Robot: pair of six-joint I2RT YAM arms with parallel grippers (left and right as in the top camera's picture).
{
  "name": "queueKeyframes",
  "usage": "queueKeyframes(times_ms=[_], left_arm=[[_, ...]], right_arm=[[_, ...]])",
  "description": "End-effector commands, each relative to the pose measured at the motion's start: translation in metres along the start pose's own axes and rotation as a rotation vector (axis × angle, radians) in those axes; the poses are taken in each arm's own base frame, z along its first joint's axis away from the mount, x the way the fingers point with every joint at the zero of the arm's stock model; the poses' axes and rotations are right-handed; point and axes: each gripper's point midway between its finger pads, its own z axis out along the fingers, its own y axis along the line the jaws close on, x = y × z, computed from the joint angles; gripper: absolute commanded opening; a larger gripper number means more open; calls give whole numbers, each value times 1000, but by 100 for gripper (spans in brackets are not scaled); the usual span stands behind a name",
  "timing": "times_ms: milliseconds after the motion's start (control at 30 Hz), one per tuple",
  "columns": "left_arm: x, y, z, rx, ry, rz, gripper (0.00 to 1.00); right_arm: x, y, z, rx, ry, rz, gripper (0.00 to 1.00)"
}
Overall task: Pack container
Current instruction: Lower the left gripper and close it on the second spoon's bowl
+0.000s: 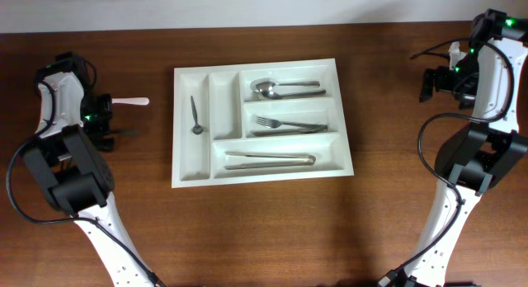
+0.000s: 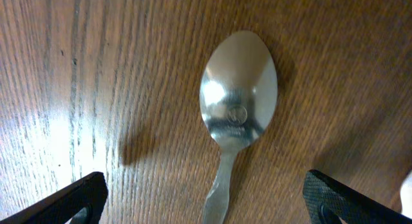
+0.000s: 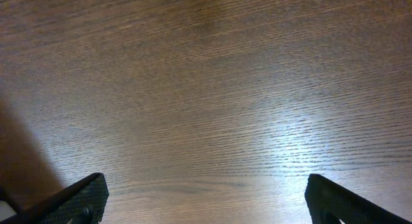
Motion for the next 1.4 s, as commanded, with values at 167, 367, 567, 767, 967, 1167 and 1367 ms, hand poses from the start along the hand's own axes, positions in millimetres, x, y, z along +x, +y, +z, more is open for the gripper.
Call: queueKeyframes(times_ms=[167,367,567,767,967,1167,1367], left_arm=[[-20,3,2,-6,-9,-59,99],[-22,4,2,-10,-8,-64,99],[-21,5,3,-12,-4,-47,99],[-21,8,3,-26,-3,-36,99],[-20,12,6,-40,1,-35,99],[-20,12,6,-43,0,-33,99],[-21,12,7,-41,-7,31,99]], right_arm=[[-3,-1,-13,3,-35,-9,99],[-3,-1,-13,3,-35,-9,99],[-3,-1,-13,3,-35,-9,99],[-3,-1,-13,3,-35,-9,99],[-3,-1,-13,3,-35,-9,99],[-3,-1,-13,4,-35,-9,99],[-3,-1,-13,3,-35,-9,99]])
